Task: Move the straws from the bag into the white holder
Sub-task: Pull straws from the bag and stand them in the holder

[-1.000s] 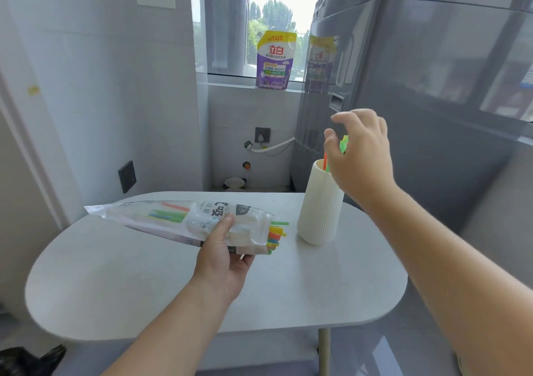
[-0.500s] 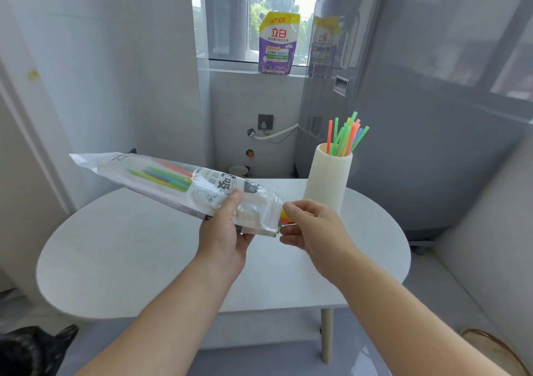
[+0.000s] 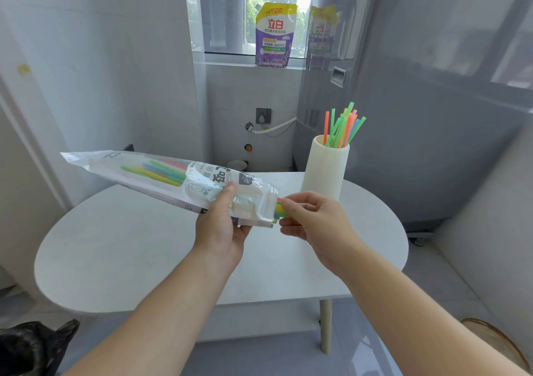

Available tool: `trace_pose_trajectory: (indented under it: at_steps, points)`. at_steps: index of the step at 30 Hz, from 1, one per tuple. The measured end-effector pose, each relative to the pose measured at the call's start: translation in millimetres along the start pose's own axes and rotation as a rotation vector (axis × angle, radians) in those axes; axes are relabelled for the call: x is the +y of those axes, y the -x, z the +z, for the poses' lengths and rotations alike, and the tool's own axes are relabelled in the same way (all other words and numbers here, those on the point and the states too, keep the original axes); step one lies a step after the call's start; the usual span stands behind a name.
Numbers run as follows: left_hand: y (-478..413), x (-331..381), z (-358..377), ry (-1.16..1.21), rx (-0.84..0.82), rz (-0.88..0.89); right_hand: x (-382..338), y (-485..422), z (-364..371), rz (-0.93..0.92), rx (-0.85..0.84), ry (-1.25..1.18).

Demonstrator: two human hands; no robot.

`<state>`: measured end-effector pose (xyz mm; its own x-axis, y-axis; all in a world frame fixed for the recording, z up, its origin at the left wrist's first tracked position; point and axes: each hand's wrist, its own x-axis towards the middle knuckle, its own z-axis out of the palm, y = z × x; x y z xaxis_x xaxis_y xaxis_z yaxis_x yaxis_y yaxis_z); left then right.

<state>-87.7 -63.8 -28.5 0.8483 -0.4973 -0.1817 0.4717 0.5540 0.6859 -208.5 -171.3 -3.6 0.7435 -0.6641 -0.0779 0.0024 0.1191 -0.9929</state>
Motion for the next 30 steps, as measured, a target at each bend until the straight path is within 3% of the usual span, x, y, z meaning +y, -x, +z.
trace_pose_trajectory:
  at_steps: [7,13,21,30]
  points:
    - [-2.4,6.4,-4.0,0.049,0.037,-0.031,-2.5,-4.2,-12.8,-0.010,0.163,0.003]
    - [0.3,-0.2,-1.9,0.047,0.055,-0.060,-2.3,1.6,-4.6,-0.020,0.033,-0.012]
    - [-4.2,6.6,-5.4,0.084,0.073,-0.068,-2.6,-6.2,-20.4,-0.060,0.107,0.069]
    - [-3.9,3.3,-3.9,0.093,0.085,-0.090,-1.5,-7.0,-25.0,-0.023,0.048,0.027]
